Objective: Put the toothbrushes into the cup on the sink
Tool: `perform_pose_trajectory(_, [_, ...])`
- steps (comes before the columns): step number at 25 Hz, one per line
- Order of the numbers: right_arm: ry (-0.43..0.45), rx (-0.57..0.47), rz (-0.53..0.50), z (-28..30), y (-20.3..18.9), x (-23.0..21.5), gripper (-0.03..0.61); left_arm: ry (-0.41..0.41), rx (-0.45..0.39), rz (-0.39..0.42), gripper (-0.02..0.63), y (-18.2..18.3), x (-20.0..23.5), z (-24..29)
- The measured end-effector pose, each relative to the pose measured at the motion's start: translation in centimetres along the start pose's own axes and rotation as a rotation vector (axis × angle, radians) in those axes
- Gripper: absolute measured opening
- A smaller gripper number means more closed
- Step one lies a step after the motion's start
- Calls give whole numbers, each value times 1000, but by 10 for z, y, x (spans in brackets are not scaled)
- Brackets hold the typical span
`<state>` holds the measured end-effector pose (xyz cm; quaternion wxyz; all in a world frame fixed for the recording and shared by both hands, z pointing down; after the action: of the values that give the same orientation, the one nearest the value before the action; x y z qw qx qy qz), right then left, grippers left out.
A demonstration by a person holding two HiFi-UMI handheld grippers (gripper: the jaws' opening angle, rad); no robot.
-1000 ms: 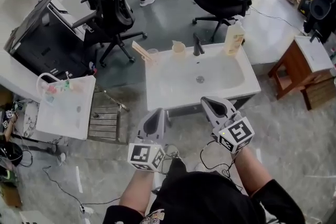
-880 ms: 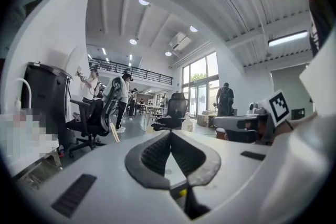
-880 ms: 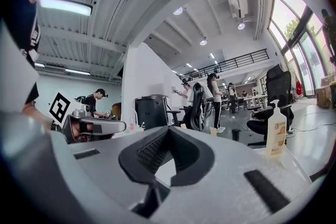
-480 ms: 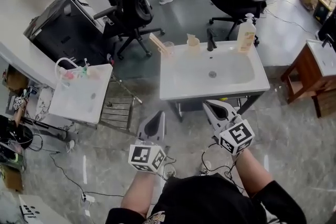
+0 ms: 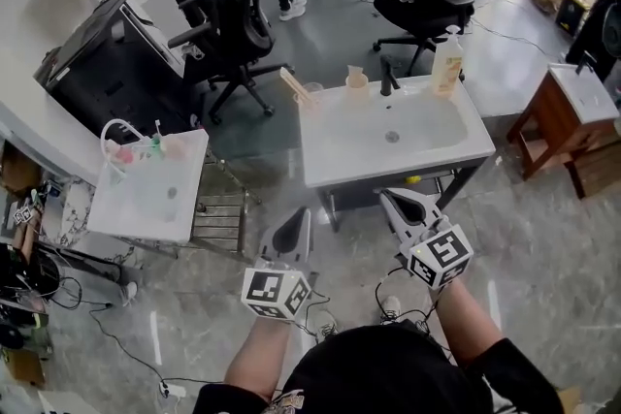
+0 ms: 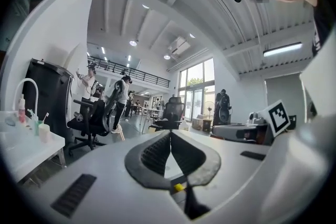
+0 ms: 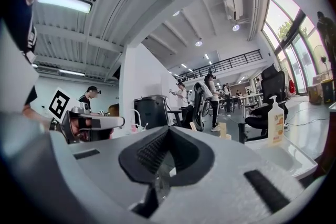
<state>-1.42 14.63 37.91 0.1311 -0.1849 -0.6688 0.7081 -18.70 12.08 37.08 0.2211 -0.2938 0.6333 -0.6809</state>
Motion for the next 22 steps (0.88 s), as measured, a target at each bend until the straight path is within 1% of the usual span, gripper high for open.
perform_pose_trajectory(5, [-66, 4, -7, -1, 2, 15, 5, -64, -6, -18, 6, 0, 10, -4])
perform_pose_trajectory(8, [-91, 9, -11, 0, 1, 20, 5, -87, -5, -25, 6, -1, 16, -4])
perform_pose_trajectory(14, [-114, 18, -5, 1, -5, 25, 5, -106, -2, -28, 6, -2, 21, -6])
perform_pose_trajectory(22, [-113, 14, -1, 3, -6, 20, 5, -99, 1, -23, 6, -3, 22, -4])
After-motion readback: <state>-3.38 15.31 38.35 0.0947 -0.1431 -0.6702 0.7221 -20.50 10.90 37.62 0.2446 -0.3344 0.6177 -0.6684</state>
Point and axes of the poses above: the fingertips, and each gripper's own axes: z forward along the fingers, x to its left, y out of its top, the point moved 3 cm from there along -z, backward along the fingers
